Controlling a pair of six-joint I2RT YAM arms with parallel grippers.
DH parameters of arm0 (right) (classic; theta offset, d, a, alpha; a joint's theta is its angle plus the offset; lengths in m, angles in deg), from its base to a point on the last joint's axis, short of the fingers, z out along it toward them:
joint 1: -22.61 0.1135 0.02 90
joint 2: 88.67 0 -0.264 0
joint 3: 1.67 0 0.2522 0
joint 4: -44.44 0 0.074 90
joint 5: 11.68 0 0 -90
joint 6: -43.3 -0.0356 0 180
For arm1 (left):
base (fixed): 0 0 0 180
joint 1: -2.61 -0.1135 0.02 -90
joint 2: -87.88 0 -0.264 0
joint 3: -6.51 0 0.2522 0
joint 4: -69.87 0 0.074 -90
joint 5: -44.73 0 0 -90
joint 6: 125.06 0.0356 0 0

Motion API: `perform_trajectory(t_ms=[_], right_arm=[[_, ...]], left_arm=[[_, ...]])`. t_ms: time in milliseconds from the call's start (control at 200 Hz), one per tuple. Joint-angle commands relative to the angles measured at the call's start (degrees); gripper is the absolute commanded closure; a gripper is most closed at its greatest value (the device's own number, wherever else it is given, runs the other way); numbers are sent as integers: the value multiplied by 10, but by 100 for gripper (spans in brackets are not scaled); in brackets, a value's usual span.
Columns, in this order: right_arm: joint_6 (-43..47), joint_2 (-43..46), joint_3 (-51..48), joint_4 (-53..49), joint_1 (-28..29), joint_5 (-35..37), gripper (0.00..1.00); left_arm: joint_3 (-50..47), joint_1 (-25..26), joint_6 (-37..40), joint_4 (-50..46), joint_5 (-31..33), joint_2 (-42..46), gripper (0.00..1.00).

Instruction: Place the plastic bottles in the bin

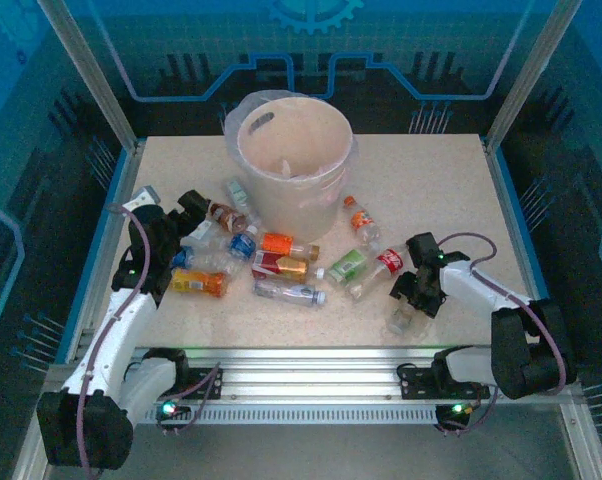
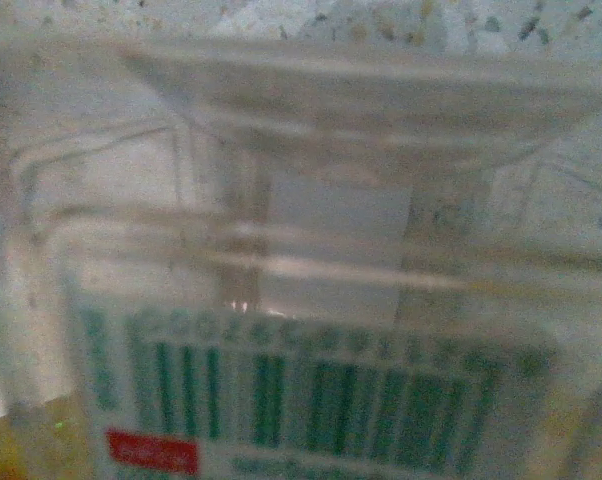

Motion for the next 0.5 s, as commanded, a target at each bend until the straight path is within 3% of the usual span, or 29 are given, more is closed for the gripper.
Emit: perform_trajectory(t_ms=[0, 205, 495], right_arm=[[8, -7, 5, 1, -7, 16, 38], [28, 30, 43, -60, -5, 59, 56], [81, 100, 183, -119, 19, 123, 67]], left_arm=[[1, -2, 9, 5, 13, -2, 1], [-2, -2, 9, 5, 19, 1, 1], [-14, -2, -9, 14, 32, 5, 1]])
